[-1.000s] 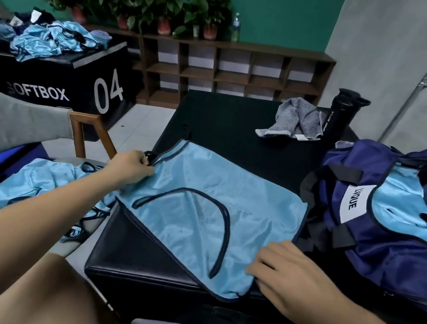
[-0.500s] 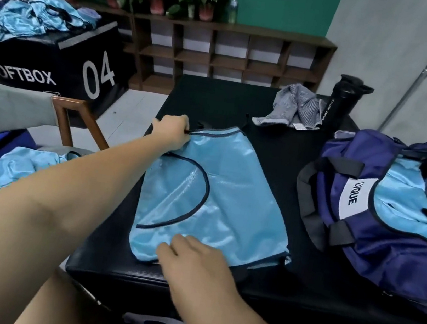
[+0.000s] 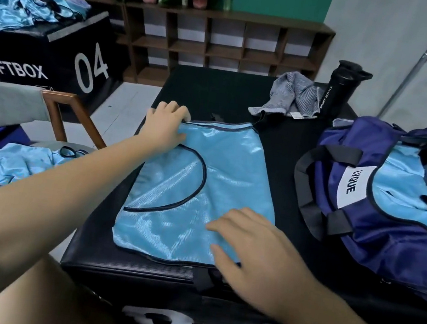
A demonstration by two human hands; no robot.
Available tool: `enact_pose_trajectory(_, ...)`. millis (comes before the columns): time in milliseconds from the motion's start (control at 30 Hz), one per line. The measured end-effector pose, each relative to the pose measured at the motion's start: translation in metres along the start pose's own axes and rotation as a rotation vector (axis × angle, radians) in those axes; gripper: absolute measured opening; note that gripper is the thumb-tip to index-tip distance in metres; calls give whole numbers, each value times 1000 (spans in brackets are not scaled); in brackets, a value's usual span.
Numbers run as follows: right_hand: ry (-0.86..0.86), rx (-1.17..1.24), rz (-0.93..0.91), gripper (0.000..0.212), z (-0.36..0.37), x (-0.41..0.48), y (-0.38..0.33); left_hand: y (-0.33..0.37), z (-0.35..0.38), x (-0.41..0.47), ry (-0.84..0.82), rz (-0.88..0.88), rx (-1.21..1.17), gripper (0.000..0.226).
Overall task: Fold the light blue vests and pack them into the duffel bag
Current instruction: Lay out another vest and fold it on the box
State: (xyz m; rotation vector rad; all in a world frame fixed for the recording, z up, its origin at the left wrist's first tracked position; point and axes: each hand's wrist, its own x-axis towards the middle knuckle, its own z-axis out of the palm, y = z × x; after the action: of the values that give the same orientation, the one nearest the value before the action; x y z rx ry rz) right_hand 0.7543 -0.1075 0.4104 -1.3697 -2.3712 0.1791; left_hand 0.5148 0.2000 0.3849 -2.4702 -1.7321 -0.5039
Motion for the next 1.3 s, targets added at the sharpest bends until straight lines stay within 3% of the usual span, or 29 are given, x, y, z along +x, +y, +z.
enact_pose_trajectory(400, -74, -111, -113, 37, -8, -41, 43, -13, -66, -156, -40, 142, -268, 25)
enact_pose_trajectory(667, -31, -234, -195, 22, -3, -50, 51, 7, -94, -242, -114, 234, -433, 10)
enact_pose_trajectory(800, -48, -326, -222, 16, -1, -51, 54, 8, -94, -266, -177, 267, -497, 20)
enact_pose_trajectory(1033, -62, -461, -179, 6, 1, -50, 56, -9, -87, -269, -258, 300, -372, 27)
enact_pose_trajectory(1300, -90, -465, -90, 28, 3, -38, 57, 3, -83, -256, -231, 322, -149, 23)
